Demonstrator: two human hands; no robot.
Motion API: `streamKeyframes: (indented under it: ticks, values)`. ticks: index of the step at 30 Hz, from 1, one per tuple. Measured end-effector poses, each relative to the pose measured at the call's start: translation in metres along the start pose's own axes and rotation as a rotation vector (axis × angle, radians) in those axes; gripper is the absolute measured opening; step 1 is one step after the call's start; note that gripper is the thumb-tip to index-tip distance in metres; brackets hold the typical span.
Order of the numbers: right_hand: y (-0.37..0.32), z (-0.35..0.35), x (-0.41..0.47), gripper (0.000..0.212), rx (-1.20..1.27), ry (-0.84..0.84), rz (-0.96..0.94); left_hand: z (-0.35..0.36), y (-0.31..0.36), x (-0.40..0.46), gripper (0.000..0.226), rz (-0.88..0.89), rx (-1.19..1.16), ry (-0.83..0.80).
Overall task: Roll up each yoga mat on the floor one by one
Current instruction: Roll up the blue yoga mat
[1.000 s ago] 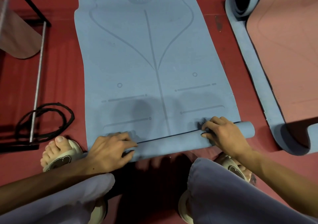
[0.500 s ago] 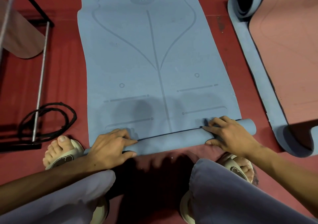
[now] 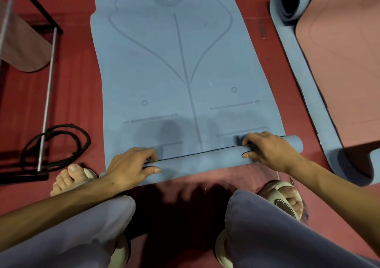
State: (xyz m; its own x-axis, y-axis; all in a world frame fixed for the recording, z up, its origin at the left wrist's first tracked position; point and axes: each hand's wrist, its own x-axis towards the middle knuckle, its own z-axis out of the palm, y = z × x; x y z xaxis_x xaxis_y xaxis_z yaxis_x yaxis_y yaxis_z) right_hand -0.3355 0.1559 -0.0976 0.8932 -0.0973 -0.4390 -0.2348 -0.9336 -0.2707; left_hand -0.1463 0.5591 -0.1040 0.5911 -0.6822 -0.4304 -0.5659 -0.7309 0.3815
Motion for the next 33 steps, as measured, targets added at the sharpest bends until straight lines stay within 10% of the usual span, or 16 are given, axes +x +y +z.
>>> streamKeyframes:
  ticks: [9, 17, 22, 33]
  values:
    - [-0.005, 0.010, 0.002, 0.032, -0.029, 0.256, 0.023, 0.008, 0.005, -0.005, 0.014, 0.179, 0.073, 0.225]
    - [-0.004, 0.025, -0.008, 0.036, -0.112, 0.452, -0.073, 0.011, -0.001, -0.008, 0.064, 0.312, 0.317, 0.207]
    - [0.007, 0.026, -0.018, 0.066, -0.206, 0.379, -0.146, 0.008, -0.006, -0.003, 0.075, 0.295, 0.382, 0.204]
    - [0.007, 0.000, 0.002, 0.060, -0.140, 0.117, -0.128, -0.053, -0.017, 0.021, 0.044, 0.085, 0.095, -0.169]
